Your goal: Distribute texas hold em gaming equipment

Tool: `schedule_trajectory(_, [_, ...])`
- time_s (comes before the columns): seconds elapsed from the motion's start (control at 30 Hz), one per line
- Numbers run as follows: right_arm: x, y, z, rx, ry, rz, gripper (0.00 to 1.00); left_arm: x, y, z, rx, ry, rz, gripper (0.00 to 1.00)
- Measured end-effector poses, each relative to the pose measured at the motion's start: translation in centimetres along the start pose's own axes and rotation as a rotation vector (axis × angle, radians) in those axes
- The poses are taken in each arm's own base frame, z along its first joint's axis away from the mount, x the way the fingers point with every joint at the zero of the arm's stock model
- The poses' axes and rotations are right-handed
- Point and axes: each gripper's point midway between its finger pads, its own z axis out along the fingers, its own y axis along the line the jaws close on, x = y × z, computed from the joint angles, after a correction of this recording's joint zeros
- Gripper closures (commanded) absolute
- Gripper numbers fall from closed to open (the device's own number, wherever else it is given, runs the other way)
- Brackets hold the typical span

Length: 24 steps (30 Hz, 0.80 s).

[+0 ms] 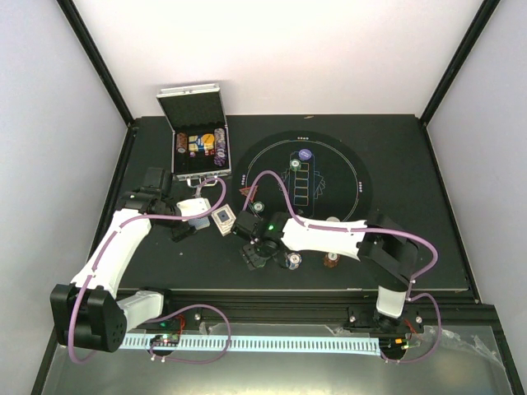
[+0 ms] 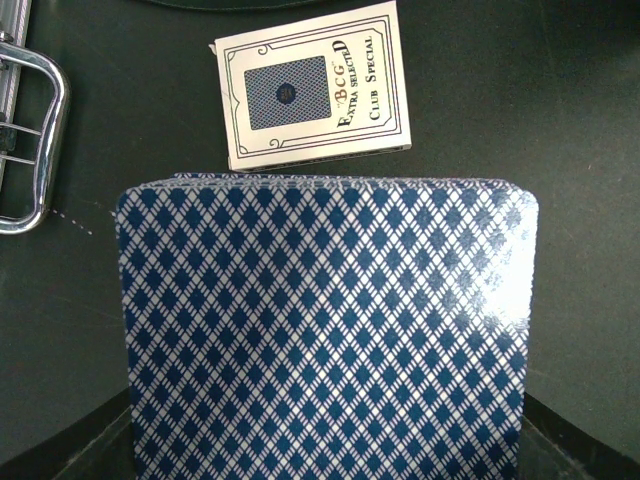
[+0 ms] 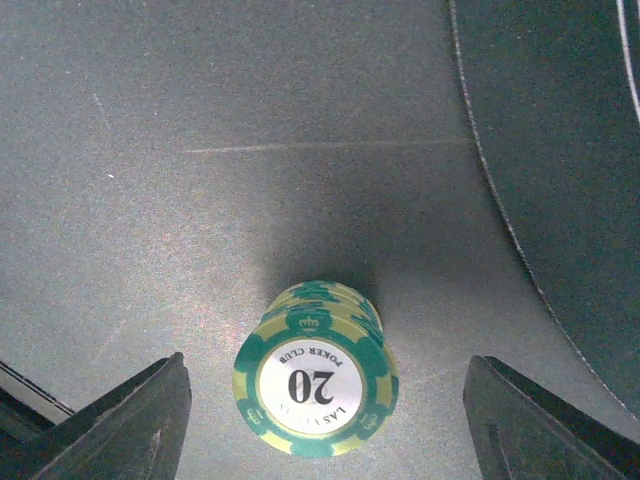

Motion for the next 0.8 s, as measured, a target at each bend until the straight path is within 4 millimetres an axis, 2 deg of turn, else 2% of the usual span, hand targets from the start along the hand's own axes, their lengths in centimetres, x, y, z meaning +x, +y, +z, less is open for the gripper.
schedule_trajectory(0.27, [0.3, 0.6, 1.0, -0.018, 0.018, 0.001, 0.38, 0.0, 0.0, 0.0, -0.001, 0.002, 0.000, 0.98])
schedule_trajectory(0.6, [0.4, 0.7, 1.4, -0.013, 0.020, 0.012, 0.72, 0.0, 0.0, 0.0, -0.001, 0.002, 0.000, 0.99])
schedule_trajectory(0.8, [0.3, 0.3, 1.0, 0.008, 0.009, 0.007, 0.81, 0.0, 0.0, 0.0, -0.001, 0.002, 0.000, 0.98])
